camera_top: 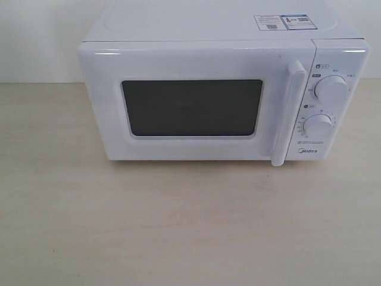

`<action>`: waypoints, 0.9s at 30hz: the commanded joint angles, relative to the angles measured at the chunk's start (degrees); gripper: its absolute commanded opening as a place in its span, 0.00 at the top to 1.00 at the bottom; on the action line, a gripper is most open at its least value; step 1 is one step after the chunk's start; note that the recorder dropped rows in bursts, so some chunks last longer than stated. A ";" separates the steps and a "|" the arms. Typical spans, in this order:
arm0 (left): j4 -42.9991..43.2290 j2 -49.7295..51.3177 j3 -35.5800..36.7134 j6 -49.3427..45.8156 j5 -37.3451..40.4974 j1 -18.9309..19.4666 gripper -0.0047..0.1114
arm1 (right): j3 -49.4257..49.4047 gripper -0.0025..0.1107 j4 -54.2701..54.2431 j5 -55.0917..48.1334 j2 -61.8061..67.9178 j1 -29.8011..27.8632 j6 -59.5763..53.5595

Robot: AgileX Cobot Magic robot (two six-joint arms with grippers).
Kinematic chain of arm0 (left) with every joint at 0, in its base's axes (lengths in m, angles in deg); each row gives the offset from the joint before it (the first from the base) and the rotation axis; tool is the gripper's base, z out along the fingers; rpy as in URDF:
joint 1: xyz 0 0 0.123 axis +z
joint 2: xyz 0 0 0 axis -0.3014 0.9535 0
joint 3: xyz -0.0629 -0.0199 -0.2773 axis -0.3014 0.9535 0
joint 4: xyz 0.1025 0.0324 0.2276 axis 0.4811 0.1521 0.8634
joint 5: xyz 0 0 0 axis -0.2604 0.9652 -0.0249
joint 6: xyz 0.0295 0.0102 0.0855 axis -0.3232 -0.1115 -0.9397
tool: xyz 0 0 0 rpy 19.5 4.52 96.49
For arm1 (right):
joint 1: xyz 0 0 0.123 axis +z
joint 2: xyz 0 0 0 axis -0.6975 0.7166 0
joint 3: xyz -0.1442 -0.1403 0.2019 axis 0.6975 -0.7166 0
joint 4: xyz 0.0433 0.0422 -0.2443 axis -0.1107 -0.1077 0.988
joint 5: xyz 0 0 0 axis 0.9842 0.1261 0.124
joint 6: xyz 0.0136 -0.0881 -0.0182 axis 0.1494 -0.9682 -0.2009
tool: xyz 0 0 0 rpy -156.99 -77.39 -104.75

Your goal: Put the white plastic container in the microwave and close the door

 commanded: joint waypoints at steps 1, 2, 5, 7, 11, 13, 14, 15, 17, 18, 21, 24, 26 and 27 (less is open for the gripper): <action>-2.83 -0.08 5.95 4.11 -6.11 0.01 0.92 | -0.22 0.98 -0.10 0.80 -0.26 -0.14 -0.05; -3.14 -0.08 7.09 5.66 -6.97 0.01 0.92 | -0.22 0.98 -0.10 0.80 -0.26 -0.14 -0.05; -6.09 -0.08 8.88 6.64 -8.36 0.01 0.92 | -0.22 0.98 -0.10 0.80 -0.26 -0.14 -0.05; -7.18 -0.08 8.88 6.64 -7.63 0.01 0.92 | -0.22 0.98 -0.10 0.80 -0.26 -0.14 -0.05; -7.18 -0.08 8.88 3.06 -6.65 0.01 0.92 | -0.22 0.98 -0.10 0.80 -0.26 -0.14 -0.05; -7.46 -0.08 8.88 0.53 -6.18 0.01 0.92 | -0.22 0.98 -0.10 0.80 -0.26 -0.14 -0.05; -8.31 -0.08 8.88 -0.92 -5.43 0.01 0.92 | -0.22 0.98 -0.10 0.80 -0.26 -0.14 -0.05; -9.23 -0.08 8.88 -1.89 -4.80 0.01 0.92 | -0.22 0.98 -0.10 0.80 -0.26 -0.14 -0.05; -11.09 -0.08 8.88 -3.23 -3.52 0.01 0.92 | -0.22 0.98 -0.10 0.80 -0.26 -0.14 -0.05; -11.76 -0.08 8.88 -3.21 -3.23 0.01 0.92 | -0.22 0.98 -0.10 0.80 -0.26 -0.14 -0.05; -14.51 -0.08 8.88 -3.21 -2.87 0.01 0.92 | -0.22 0.98 -0.10 0.80 -0.26 -0.14 -0.05; -15.96 -0.08 8.88 -3.21 -1.49 0.01 0.92 | -0.22 0.98 -0.10 0.80 -0.26 -0.14 -0.05; -15.96 -0.08 8.88 -3.21 -0.74 0.01 0.92 | -0.22 0.98 -0.10 0.80 -0.26 -0.14 -0.05; -15.96 -0.08 8.88 -3.21 -0.74 0.01 0.92 | -0.22 0.98 -0.10 0.80 -0.26 -0.14 -0.05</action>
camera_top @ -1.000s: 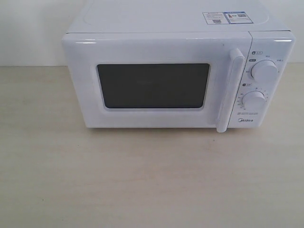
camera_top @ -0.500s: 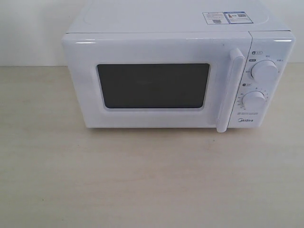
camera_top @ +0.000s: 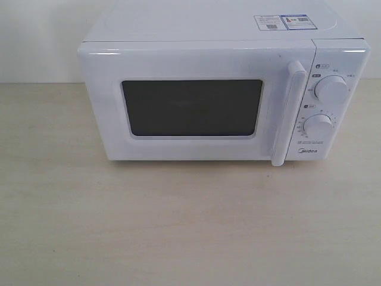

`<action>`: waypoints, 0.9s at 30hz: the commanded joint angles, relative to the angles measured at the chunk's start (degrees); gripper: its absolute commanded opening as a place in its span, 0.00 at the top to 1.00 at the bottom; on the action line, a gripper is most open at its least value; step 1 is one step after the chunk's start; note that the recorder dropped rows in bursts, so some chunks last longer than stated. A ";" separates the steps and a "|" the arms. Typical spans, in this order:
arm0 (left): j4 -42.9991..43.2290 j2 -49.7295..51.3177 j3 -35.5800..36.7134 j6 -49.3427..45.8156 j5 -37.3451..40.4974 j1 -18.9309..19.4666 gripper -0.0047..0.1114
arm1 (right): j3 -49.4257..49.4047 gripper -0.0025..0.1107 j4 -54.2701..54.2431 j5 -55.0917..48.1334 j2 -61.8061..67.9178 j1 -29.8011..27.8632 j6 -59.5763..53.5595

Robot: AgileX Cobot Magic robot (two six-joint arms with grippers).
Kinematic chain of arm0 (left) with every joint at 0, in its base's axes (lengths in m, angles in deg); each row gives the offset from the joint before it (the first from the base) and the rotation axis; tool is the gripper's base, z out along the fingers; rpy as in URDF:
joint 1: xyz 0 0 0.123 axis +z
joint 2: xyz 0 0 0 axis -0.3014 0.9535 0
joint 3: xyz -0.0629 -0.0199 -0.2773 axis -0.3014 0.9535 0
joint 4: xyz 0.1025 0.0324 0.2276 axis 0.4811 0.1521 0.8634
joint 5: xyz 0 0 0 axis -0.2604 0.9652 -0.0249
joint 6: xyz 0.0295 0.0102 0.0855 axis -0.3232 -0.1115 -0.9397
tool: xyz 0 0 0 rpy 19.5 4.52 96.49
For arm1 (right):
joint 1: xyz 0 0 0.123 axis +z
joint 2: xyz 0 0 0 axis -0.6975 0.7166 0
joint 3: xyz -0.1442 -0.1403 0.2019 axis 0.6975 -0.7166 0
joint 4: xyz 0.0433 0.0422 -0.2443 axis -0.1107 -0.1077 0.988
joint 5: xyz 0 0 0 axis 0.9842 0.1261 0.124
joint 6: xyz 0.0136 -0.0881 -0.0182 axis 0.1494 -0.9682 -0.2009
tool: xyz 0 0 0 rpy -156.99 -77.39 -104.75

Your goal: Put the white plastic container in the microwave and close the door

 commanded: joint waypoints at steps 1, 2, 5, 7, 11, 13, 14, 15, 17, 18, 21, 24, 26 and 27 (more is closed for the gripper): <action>-1.12 -0.08 0.30 -0.49 0.98 0.01 0.92 | -0.22 0.98 -0.10 0.80 -0.26 -0.14 -0.05; -1.12 -0.08 0.30 -0.49 0.98 0.01 0.92 | -0.22 0.98 -0.10 0.80 -0.26 -0.14 -0.05; -1.12 -0.08 0.30 -0.49 1.05 0.01 0.92 | -0.22 0.98 -0.10 0.80 -0.26 -0.14 -0.05; -1.12 -0.08 0.30 1.01 1.05 0.42 0.92 | -0.22 0.98 -0.10 0.80 -0.26 -0.14 -0.05; -1.21 -0.08 0.30 5.25 1.05 4.78 0.92 | -0.22 0.98 -0.10 0.80 -0.26 -0.14 -0.05; -1.24 -0.08 0.30 5.50 1.05 6.13 0.92 | -0.22 0.98 -0.10 0.80 -0.26 -0.14 -0.05; -1.24 -0.08 0.30 5.50 1.05 6.38 0.92 | -0.22 0.98 -0.08 1.18 -0.26 -0.14 -0.05; -1.04 -0.08 0.30 5.50 1.05 6.49 0.92 | -0.22 0.98 -0.08 1.43 -0.26 -0.14 -0.05; -0.90 -0.08 0.30 4.78 1.05 6.49 0.92 | -0.22 0.98 -0.08 1.56 -0.26 -0.14 -0.05; -0.90 -0.08 0.30 4.50 1.05 6.49 0.92 | -0.22 0.98 -0.08 1.54 -0.26 -0.14 -0.05; -0.90 -0.08 0.30 4.40 1.05 6.49 0.92 | -0.22 0.98 -0.08 1.54 -0.26 -0.14 -0.05; -0.90 -0.08 0.30 4.40 1.05 6.49 0.92 | -0.22 0.98 -0.08 1.54 -0.26 -0.14 -0.05; -0.90 -0.08 0.30 4.18 1.05 6.49 0.92 | -0.22 0.98 -0.08 1.54 -0.26 -0.14 -0.05; -1.01 -0.08 0.30 4.18 1.05 6.49 0.92 | -0.22 0.98 -0.08 1.54 -0.26 -0.14 -0.05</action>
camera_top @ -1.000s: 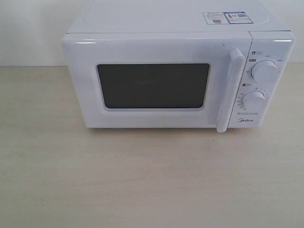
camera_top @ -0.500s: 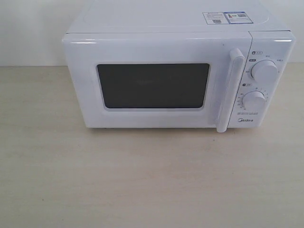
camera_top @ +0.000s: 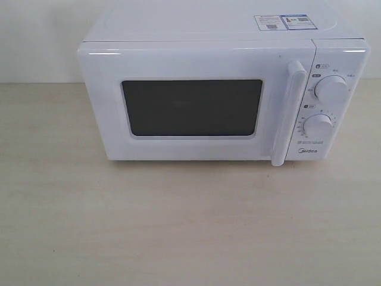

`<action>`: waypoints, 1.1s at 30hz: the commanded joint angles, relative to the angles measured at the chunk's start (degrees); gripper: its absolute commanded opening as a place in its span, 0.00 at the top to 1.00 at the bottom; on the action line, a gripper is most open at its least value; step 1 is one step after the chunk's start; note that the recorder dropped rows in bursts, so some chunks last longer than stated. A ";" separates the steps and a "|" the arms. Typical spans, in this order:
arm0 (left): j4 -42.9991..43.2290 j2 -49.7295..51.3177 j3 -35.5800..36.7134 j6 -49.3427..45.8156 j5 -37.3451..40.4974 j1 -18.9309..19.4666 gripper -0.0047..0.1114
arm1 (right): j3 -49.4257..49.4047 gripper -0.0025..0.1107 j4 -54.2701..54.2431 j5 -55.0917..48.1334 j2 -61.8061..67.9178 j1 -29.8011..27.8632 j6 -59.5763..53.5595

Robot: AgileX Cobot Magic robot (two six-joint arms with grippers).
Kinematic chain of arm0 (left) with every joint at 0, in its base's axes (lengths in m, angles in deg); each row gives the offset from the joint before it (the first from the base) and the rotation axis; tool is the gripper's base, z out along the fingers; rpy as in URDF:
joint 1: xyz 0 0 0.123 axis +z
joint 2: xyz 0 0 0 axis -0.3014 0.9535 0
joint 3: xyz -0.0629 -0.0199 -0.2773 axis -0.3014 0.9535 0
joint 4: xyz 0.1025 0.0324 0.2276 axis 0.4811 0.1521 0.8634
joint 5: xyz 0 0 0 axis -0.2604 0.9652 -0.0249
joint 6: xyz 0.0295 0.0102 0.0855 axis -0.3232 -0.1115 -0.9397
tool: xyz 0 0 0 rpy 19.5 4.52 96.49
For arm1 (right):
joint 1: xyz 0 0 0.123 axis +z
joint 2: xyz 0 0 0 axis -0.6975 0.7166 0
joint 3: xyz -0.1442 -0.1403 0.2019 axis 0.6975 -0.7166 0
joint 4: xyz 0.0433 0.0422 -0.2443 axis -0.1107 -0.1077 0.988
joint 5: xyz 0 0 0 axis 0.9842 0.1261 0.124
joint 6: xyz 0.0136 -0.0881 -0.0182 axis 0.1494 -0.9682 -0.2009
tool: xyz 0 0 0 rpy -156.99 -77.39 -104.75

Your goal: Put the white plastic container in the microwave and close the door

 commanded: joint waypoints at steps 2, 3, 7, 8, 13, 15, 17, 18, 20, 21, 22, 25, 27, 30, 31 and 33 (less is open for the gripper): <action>-0.22 -0.08 0.30 -0.48 0.18 0.19 0.92 | -0.22 0.98 -0.08 0.67 -0.26 -0.14 -0.05; -0.22 -0.08 0.30 -0.48 0.18 0.19 0.92 | -0.22 0.98 -0.08 0.67 -0.26 -0.14 -0.05; -0.22 -0.08 0.30 -0.48 0.18 0.19 0.92 | -0.22 0.98 -0.08 0.67 -0.26 -0.14 -0.05; -0.22 -0.08 0.30 -0.48 0.18 0.19 0.92 | -0.22 0.98 -0.08 0.67 -0.26 -0.14 -0.05; -0.23 -0.08 0.30 -0.48 0.18 0.19 0.92 | -0.22 0.98 -0.08 0.67 -0.26 -0.14 -0.05; -0.23 -0.08 0.30 -0.48 0.18 0.73 0.92 | -0.22 0.98 -0.08 0.67 -0.26 -0.14 -0.05; -0.23 -0.08 0.30 -0.48 0.18 1.39 0.92 | -0.22 0.98 -0.08 0.67 -0.26 -0.14 -0.05; -0.23 -0.08 0.30 -0.48 0.18 1.55 0.92 | -0.22 0.98 -0.08 0.67 -0.26 -0.14 -0.05; -0.23 -0.08 0.30 -0.48 0.18 1.55 0.92 | -0.22 0.98 -0.08 0.67 -0.26 -0.14 -0.05; -0.23 -0.08 0.30 -0.48 0.18 1.55 0.92 | -0.22 0.98 -0.08 0.67 -0.26 -0.14 -0.05; -0.23 -0.08 0.30 -0.48 0.18 1.55 0.92 | -0.22 0.98 -0.08 0.67 -0.26 -0.14 -0.05; -0.23 -0.08 0.30 -0.48 0.18 1.55 0.92 | -0.22 0.98 -0.08 0.67 -0.26 -0.14 -0.05; -0.23 -0.08 0.30 -0.48 0.18 1.55 0.92 | -0.22 0.98 -0.08 0.67 -0.26 -0.14 -0.05; -0.23 -0.08 0.30 -0.48 0.18 1.55 0.92 | -0.22 0.98 -0.08 0.67 -0.26 -0.14 -0.05; -0.23 -0.08 0.30 -0.48 0.18 1.55 0.92 | -0.22 0.98 -0.08 0.67 -0.26 -0.14 -0.05; -0.23 -0.08 0.30 -0.48 0.18 1.55 0.92 | -0.22 0.98 -0.08 0.67 -0.26 -0.14 -0.05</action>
